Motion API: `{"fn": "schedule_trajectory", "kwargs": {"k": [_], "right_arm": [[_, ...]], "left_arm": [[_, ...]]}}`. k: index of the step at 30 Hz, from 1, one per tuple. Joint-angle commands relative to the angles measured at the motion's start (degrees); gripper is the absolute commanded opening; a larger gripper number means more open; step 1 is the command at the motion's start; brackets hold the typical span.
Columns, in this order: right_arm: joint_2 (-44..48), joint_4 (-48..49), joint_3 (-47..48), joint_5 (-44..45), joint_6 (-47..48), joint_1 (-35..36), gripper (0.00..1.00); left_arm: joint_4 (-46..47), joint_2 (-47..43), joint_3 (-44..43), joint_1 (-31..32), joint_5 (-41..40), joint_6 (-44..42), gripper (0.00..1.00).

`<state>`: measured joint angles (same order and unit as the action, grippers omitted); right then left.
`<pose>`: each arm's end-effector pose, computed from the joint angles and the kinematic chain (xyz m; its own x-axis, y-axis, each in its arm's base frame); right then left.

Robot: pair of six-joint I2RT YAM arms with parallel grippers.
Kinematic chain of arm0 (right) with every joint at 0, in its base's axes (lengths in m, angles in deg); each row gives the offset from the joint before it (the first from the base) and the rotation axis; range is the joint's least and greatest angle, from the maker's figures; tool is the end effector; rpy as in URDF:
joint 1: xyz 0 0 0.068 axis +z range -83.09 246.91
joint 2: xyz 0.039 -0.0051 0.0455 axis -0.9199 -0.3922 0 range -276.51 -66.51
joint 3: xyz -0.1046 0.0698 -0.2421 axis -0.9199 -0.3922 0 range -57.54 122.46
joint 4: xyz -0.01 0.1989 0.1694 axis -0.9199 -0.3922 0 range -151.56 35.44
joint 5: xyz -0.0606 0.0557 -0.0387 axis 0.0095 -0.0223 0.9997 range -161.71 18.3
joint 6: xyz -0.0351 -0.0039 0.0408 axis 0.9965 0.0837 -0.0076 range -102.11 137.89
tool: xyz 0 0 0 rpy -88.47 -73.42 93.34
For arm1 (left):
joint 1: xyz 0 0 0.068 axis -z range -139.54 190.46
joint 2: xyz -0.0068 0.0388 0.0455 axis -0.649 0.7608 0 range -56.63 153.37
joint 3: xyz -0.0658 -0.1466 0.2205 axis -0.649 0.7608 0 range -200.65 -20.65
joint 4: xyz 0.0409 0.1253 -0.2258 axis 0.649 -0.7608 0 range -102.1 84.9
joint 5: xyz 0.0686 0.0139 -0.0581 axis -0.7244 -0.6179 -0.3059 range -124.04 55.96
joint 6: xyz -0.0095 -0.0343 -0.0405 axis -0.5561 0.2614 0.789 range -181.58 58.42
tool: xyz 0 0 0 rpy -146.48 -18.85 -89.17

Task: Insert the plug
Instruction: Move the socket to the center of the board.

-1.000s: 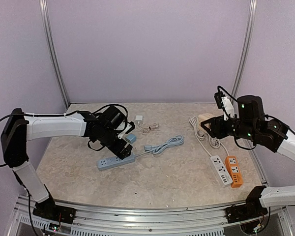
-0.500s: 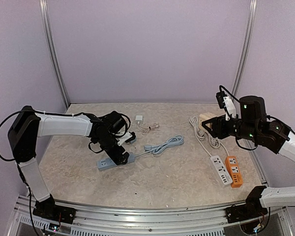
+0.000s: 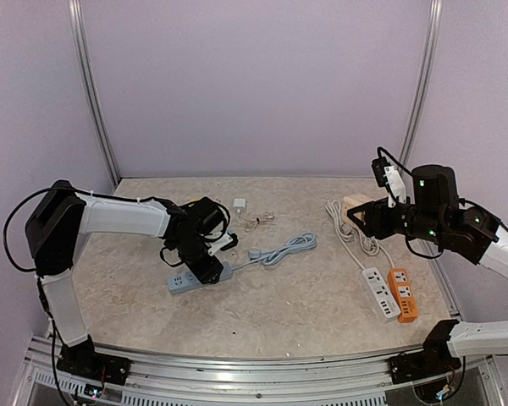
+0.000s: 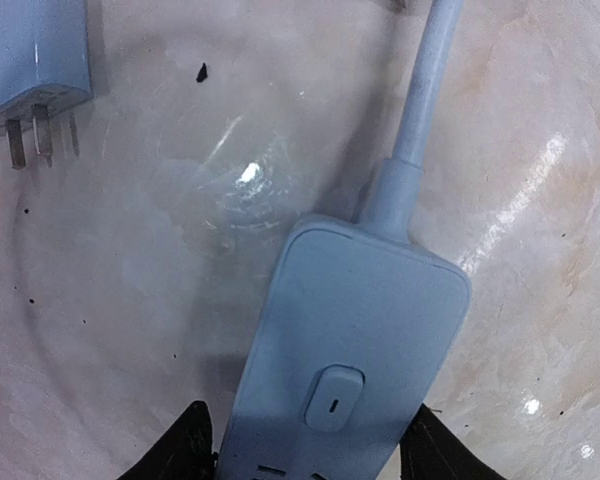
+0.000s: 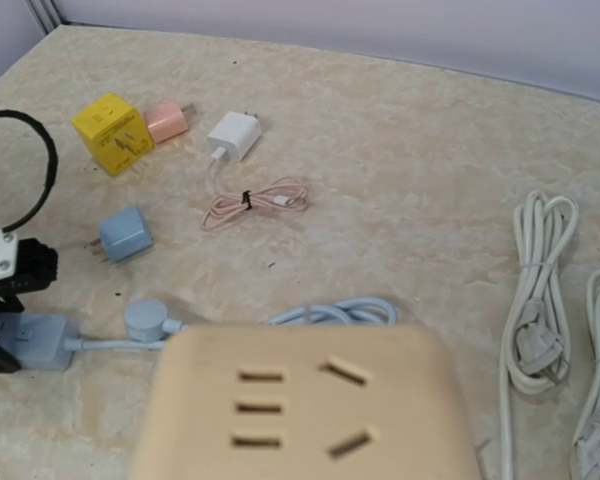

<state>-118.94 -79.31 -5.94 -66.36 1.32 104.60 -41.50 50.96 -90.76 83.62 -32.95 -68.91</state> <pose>0.1632 0.1218 0.3319 -0.4821 -0.0136 -0.8760 -0.4222 0.8797 0.2187 0.2630 -0.2476 0.1583 -0.6074 0.7443 -0.2776 0.7715 0.6360 0.0173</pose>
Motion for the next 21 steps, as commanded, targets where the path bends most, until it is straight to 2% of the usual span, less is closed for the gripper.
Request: {"fn": "schedule_trajectory", "kwargs": {"k": [1,6,8,13,21], "right_arm": [[0.19,1.28,0.47,0.15,-0.31,-0.57,0.0],[-0.45,1.19,1.11,-0.12,-0.12,-0.52,0.0],[-0.8,1.01,1.5,-0.27,-0.12,-0.59,0.0],[-2.7,-2.31,3.85,-0.86,1.06,-0.58,0.0],[-5.81,-7.83,7.54,-4.41,3.36,-0.58,0.0]], "left_arm": [[-1.5,2.65,-1.08,2.06,5.83,2.16,0.56],[0.13,3.36,-1.26,5.26,7.18,4.68,0.48],[1.33,3.56,-1.61,6.89,7.62,6.04,0.4],[4.67,5.16,-4.32,11.73,8.85,9.78,0.33],[7.57,12.17,-14.6,17.46,11.03,11.94,0.32]]}}
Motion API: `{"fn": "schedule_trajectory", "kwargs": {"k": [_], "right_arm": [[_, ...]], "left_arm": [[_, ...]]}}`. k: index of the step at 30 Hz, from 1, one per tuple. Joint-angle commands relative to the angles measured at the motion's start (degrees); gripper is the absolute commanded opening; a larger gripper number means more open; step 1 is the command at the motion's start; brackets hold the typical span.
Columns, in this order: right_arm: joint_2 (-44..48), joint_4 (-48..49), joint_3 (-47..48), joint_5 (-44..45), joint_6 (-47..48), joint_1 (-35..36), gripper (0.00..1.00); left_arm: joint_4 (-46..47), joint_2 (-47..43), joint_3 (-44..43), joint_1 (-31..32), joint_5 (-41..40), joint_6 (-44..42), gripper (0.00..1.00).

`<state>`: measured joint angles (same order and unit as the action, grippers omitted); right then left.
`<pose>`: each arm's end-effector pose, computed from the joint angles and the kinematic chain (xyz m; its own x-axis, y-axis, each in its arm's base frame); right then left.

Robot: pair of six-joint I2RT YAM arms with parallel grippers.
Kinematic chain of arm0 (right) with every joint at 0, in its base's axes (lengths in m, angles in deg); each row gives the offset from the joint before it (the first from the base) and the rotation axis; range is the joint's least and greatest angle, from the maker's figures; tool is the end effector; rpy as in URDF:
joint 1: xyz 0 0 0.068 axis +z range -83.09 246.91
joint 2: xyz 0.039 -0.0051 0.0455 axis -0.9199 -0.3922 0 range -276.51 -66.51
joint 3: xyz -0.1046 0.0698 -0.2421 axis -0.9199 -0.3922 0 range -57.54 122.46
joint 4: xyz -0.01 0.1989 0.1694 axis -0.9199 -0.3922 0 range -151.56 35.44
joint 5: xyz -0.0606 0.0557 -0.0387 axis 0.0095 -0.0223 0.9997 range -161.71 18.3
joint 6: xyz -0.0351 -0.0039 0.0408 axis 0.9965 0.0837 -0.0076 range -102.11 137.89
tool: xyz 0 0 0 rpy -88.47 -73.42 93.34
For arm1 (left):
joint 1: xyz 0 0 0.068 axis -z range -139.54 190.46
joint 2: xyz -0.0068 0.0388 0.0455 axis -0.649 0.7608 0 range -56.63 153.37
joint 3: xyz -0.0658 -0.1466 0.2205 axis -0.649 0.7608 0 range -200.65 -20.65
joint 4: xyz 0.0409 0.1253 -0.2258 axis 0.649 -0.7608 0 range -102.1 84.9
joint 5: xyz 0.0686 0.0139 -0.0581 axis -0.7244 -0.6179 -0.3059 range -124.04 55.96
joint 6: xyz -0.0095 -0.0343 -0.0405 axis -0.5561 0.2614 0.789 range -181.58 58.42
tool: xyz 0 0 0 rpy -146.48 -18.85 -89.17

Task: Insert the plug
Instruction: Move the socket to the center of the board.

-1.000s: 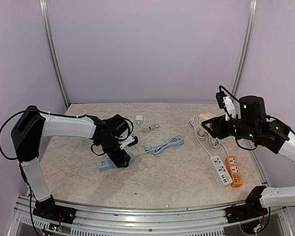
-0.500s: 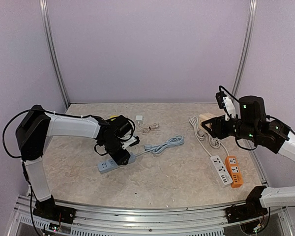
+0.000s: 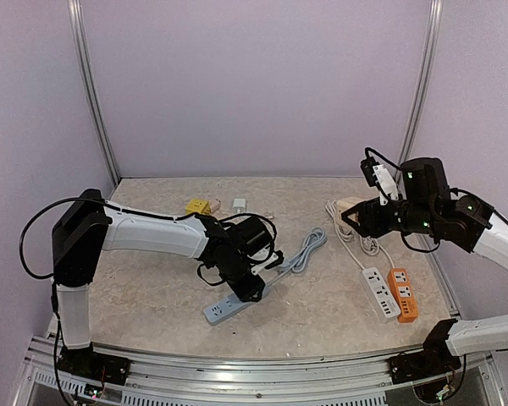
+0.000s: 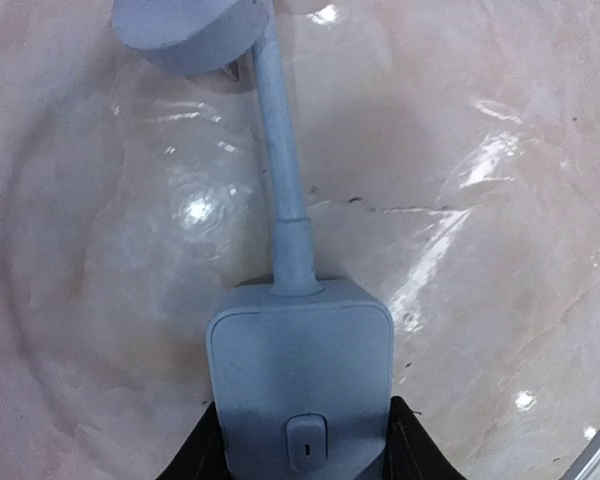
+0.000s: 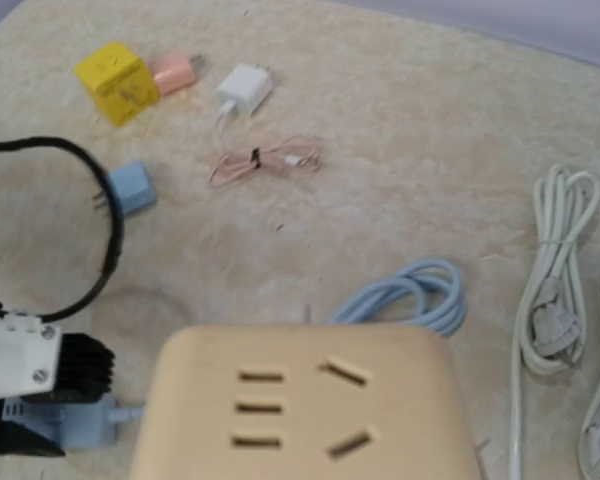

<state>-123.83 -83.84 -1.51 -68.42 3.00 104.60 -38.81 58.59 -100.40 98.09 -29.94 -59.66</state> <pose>0.1739 0.1317 0.3344 -0.5358 -0.0897 -0.8396 -0.4487 0.8726 0.1931 0.2151 -0.3441 0.1566 -0.5289 0.7718 -0.3529 0.8387 0.5388 -0.0787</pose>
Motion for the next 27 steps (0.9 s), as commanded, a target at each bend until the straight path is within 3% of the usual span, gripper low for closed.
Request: {"fn": "schedule_trajectory", "kwargs": {"k": [1,8,10,13,16,19,27], "right_arm": [[-1.28,-4.28,3.71,-2.7,1.82,-0.52,0.0],[-3.35,-8.24,4.57,-6.94,1.75,-0.52,0.0],[-3.99,-9.07,4.36,-7.99,1.83,-0.56,0.0],[-5.73,-10.7,5.06,-8.11,2.26,-0.53,0.0],[-7.96,-12.43,6.8,-8.07,2.75,-0.54,0.0],[-10.03,-13.49,8.41,-8.04,2.41,-0.43,0.0],[-17.48,-16.94,12.99,-11.94,2.49,-0.37,0.0]], "left_arm": [[4.81,5.43,-5.77,3.58,7.98,2.21,0.32],[2.46,11.88,-11.27,4.52,1.34,4.53,0.38],[3.78,11.14,-9.41,4.38,1.09,5.29,0.48],[8.72,7.69,-5.0,4.33,0.68,6.51,0.74],[12.66,3.39,-1.18,4.02,-0.72,7.85,0.89],[15.6,-0.54,1.55,4.03,-1.85,8.81,0.97],[24.53,-14.66,13.17,2.5,-6.33,13.04,0.99]]}}
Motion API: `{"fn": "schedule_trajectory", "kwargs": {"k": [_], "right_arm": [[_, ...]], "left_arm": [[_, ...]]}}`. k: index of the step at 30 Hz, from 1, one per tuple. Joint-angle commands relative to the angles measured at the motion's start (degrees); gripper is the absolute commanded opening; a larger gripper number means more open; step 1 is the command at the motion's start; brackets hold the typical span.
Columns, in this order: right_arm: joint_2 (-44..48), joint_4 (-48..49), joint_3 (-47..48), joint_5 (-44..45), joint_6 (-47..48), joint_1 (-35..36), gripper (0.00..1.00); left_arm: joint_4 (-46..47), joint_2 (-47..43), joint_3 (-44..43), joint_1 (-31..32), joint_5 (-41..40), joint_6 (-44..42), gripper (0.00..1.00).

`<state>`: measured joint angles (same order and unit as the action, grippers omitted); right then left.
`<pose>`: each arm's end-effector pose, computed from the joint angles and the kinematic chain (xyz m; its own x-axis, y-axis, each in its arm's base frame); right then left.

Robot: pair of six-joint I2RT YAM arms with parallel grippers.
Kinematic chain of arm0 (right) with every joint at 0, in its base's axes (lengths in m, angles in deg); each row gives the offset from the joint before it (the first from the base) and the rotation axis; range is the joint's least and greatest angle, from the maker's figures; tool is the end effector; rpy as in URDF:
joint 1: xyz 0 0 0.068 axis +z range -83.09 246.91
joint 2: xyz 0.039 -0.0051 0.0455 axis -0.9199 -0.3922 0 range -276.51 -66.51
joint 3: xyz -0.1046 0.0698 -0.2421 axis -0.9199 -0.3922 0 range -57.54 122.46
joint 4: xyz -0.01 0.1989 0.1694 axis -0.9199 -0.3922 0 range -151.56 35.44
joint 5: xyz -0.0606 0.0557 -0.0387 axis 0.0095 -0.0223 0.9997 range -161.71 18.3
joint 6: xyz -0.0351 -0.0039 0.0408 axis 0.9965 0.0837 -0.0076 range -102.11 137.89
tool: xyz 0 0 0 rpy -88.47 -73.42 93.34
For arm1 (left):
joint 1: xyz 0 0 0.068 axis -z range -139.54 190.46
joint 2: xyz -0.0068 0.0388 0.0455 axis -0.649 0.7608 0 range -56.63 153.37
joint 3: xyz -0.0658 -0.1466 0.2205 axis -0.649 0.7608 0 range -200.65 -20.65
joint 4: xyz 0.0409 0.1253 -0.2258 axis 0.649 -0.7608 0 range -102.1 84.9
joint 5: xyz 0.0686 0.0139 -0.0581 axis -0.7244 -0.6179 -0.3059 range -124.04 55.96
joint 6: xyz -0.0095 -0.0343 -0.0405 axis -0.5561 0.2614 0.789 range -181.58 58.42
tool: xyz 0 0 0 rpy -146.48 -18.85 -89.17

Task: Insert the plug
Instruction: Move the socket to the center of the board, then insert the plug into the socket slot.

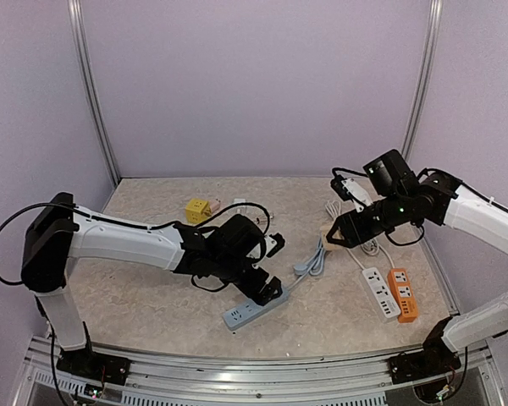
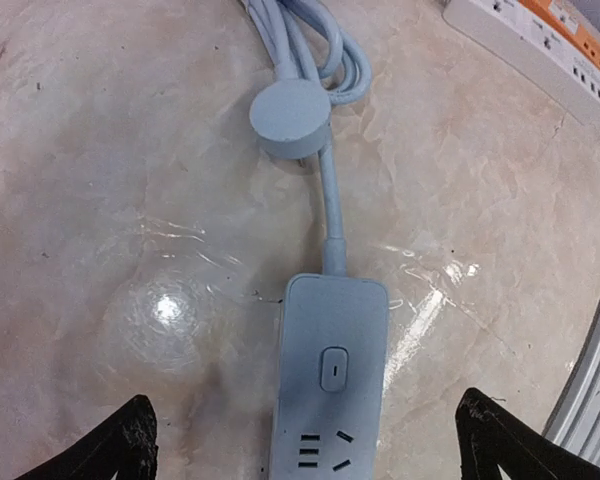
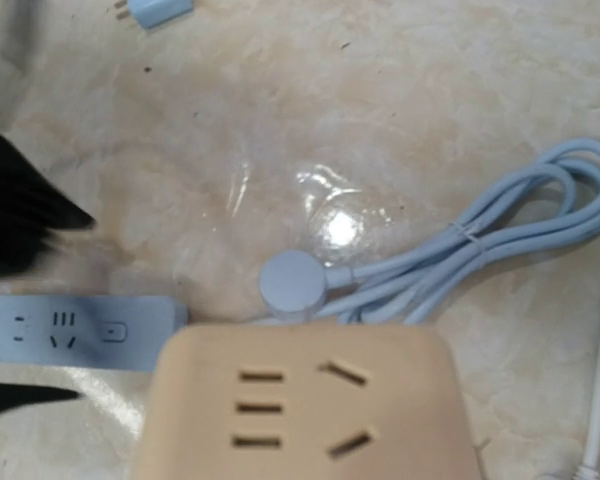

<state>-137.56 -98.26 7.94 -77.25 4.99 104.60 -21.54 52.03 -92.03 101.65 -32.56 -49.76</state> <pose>0.2000 0.1588 0.3161 -0.7315 -0.2843 -0.6197 -0.5079 0.8337 0.2170 0.1923 -0.3515 0.1745 -0.5613 0.5954 -0.5748 0.7849 0.6032 -0.1415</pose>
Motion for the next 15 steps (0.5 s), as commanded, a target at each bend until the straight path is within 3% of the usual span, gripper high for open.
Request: {"fn": "schedule_trajectory", "kwargs": {"k": [1,10,15], "right_arm": [[-5.42,-3.47,4.34,-3.76,0.67,-0.24,0.0],[-20.47,-7.26,12.47,-9.86,5.04,4.63,0.0],[-30.44,-12.13,22.32,-12.3,8.62,7.83,0.0]], "left_arm": [[8.6,-10.29,6.86,-1.21,-4.57,3.54,0.99],[22.45,-27.7,27.47,-3.29,-9.24,10.1,0.99],[24.67,-32.5,32.58,-3.47,-11.84,13.97,0.99]]}}
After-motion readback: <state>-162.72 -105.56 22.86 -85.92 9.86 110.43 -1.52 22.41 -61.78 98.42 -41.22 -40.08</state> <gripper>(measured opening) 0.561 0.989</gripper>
